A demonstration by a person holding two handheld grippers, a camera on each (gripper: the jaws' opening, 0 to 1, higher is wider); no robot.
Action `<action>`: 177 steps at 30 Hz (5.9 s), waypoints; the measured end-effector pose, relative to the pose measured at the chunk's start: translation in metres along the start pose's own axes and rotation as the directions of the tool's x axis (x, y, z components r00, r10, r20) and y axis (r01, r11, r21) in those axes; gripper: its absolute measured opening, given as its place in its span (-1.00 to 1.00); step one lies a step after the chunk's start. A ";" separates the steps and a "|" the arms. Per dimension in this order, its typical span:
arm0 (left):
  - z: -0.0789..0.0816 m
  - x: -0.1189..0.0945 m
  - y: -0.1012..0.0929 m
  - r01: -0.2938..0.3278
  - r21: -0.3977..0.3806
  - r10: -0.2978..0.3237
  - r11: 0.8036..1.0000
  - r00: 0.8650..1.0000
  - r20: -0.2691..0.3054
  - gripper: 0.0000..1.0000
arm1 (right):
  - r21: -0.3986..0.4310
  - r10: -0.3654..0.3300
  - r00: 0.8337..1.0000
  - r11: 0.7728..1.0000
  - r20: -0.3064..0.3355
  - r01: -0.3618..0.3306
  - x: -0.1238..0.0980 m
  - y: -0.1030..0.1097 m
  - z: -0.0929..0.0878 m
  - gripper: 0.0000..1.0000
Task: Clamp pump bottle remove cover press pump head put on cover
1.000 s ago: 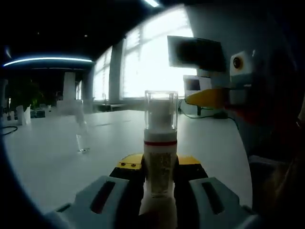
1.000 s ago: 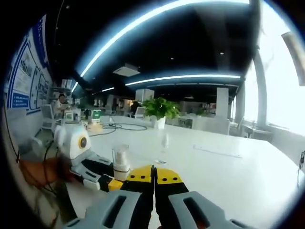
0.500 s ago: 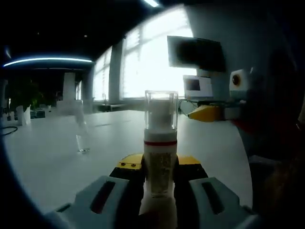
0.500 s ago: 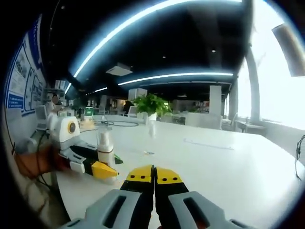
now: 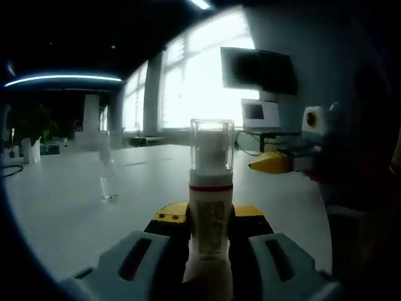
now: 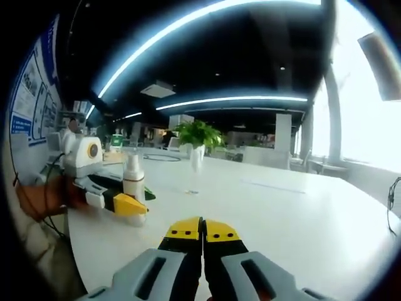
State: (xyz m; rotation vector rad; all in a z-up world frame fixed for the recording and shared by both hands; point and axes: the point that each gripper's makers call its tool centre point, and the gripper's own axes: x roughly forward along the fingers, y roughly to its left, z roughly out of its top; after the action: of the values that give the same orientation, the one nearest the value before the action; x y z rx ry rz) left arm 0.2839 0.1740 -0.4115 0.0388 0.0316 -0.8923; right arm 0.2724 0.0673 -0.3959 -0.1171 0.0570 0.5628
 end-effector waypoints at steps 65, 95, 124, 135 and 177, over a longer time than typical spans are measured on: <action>0.004 0.000 0.003 -0.032 0.003 0.032 0.999 0.999 0.000 -0.72 | -0.021 0.033 0.998 0.999 -0.045 -0.034 -0.001 0.001 -0.032 -1.00; 0.041 0.057 0.020 -0.110 -0.009 0.110 0.994 0.994 0.003 -0.72 | -0.012 0.026 0.999 1.000 -0.027 -0.027 0.000 -0.002 -0.029 -1.00; 0.040 0.133 0.069 -0.188 -0.001 0.188 0.982 0.982 0.001 -0.72 | -0.020 0.004 0.999 1.000 -0.032 -0.005 0.000 -0.003 -0.029 -1.00; 0.046 0.158 0.067 -0.193 -0.001 0.193 0.981 0.981 0.018 -0.72 | -0.031 -0.004 0.999 1.000 -0.041 0.003 0.001 -0.003 -0.031 -1.00; 0.005 0.202 0.087 -0.238 -0.034 0.237 0.971 0.971 -0.026 -0.72 | -0.033 0.004 0.999 0.999 -0.043 -0.006 0.001 -0.004 -0.031 -1.00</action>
State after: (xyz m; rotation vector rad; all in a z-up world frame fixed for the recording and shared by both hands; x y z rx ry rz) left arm 0.4786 0.0713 -0.4132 0.0173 0.0626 -0.6511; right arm 0.2747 0.0602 -0.4260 -0.1618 0.0902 0.5664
